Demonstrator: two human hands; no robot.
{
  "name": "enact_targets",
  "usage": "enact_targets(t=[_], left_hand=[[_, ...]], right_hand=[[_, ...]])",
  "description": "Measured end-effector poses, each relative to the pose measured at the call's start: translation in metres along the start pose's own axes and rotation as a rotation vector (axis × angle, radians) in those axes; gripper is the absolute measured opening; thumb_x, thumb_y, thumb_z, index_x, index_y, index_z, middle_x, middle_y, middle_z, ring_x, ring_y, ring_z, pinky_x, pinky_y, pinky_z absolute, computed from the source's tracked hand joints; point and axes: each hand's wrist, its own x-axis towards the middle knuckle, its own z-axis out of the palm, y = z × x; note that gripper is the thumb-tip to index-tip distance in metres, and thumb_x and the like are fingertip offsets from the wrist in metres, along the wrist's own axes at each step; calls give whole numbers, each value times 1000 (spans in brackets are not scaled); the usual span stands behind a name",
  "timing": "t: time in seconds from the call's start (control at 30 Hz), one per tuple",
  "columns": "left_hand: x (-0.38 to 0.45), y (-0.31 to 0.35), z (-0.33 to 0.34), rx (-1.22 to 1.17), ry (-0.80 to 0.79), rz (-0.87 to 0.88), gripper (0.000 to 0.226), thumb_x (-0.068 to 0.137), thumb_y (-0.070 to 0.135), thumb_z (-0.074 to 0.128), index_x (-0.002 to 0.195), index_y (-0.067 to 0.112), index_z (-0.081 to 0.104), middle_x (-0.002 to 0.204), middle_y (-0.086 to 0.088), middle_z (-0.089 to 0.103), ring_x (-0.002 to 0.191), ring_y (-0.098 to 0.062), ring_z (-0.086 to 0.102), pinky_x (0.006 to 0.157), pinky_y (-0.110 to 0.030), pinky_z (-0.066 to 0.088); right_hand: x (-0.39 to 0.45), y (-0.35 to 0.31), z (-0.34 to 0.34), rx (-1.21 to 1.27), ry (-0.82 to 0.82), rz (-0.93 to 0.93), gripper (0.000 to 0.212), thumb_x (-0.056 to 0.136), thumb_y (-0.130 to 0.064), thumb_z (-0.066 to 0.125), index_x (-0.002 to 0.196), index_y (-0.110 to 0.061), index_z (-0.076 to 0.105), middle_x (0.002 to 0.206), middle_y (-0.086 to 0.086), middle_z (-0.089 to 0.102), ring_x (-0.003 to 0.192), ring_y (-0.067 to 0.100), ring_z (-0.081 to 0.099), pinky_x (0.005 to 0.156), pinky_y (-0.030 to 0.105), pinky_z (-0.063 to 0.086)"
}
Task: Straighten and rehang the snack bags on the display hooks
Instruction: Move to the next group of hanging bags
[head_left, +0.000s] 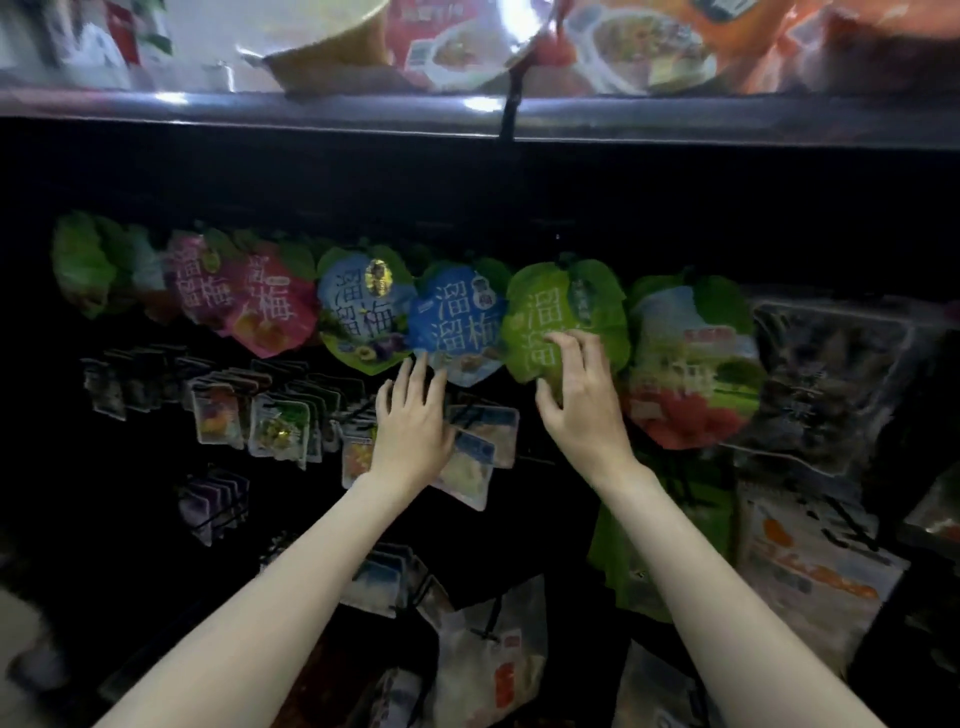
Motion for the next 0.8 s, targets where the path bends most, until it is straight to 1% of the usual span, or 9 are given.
enact_targets(t=[0.13, 0.27, 0.3, 0.37, 0.43, 0.53, 0.63, 0.7, 0.8], left_hand=[[13, -63, -7, -2, -21, -57, 65, 95, 34, 43, 148, 22, 7, 157, -6, -10, 144, -28, -6, 114, -43, 7], [28, -137, -6, 41, 12, -35, 65, 95, 34, 43, 148, 21, 8, 156, -7, -14, 143, -30, -10, 114, -45, 6], [34, -159, -5, 49, 12, -20, 66, 95, 33, 44, 149, 22, 7, 156, -8, -15, 143, -31, -12, 114, -46, 6], [43, -187, -4, 62, -26, -8, 68, 95, 31, 45, 149, 28, 2, 154, -10, -21, 140, -37, -17, 113, -51, 5], [56, -212, -1, 69, -68, 12, 72, 95, 23, 45, 147, 37, -3, 151, -15, -28, 136, -45, -24, 111, -57, 4], [74, -239, 7, 143, -130, 67, 72, 94, 14, 42, 145, 44, 1, 143, -19, -40, 127, -57, -28, 108, -64, 5], [86, -258, 7, 211, -104, 73, 68, 94, 19, 44, 147, 39, 7, 142, -25, -39, 127, -61, -23, 106, -67, 7], [89, -274, 2, 170, -85, 74, 66, 93, 18, 47, 147, 31, 12, 145, -26, -33, 131, -58, -18, 108, -63, 11], [86, -297, -6, 112, -44, 132, 67, 92, 18, 50, 148, 19, 14, 150, -25, -23, 138, -49, -6, 109, -55, 21]], right_hand=[[33, -48, 50, 195, -164, 180, 52, 92, -17, 57, 139, -15, 33, 139, 3, 35, 127, 15, 36, 96, 16, 28], [69, -75, 114, 432, -460, 461, 63, 92, -25, 58, 144, -16, 24, 149, 2, 31, 135, 18, 33, 99, 22, 29], [77, -79, 137, 477, -482, 536, 67, 92, -26, 58, 146, -15, 20, 151, 2, 27, 137, 19, 30, 98, 22, 28], [88, -82, 171, 629, -371, 712, 72, 90, -26, 61, 147, -14, 17, 152, 2, 25, 138, 22, 27, 104, 26, 26], [97, -90, 201, 831, -151, 934, 83, 84, -26, 69, 148, -13, 17, 150, 5, 30, 136, 25, 31, 112, 37, 28], [110, -99, 232, 1060, 82, 1095, 89, 76, -24, 76, 145, -13, 22, 144, 8, 40, 131, 27, 39, 110, 45, 33], [115, -108, 241, 1121, 202, 1217, 78, 77, -21, 75, 141, -11, 31, 137, 11, 47, 123, 29, 47, 102, 39, 41], [111, -113, 241, 1175, 268, 1239, 65, 81, -14, 71, 136, -7, 38, 132, 13, 51, 117, 29, 52, 90, 35, 46], [102, -123, 234, 1234, 361, 1225, 43, 89, -6, 60, 130, -5, 48, 124, 13, 57, 105, 25, 56, 81, 33, 48]])
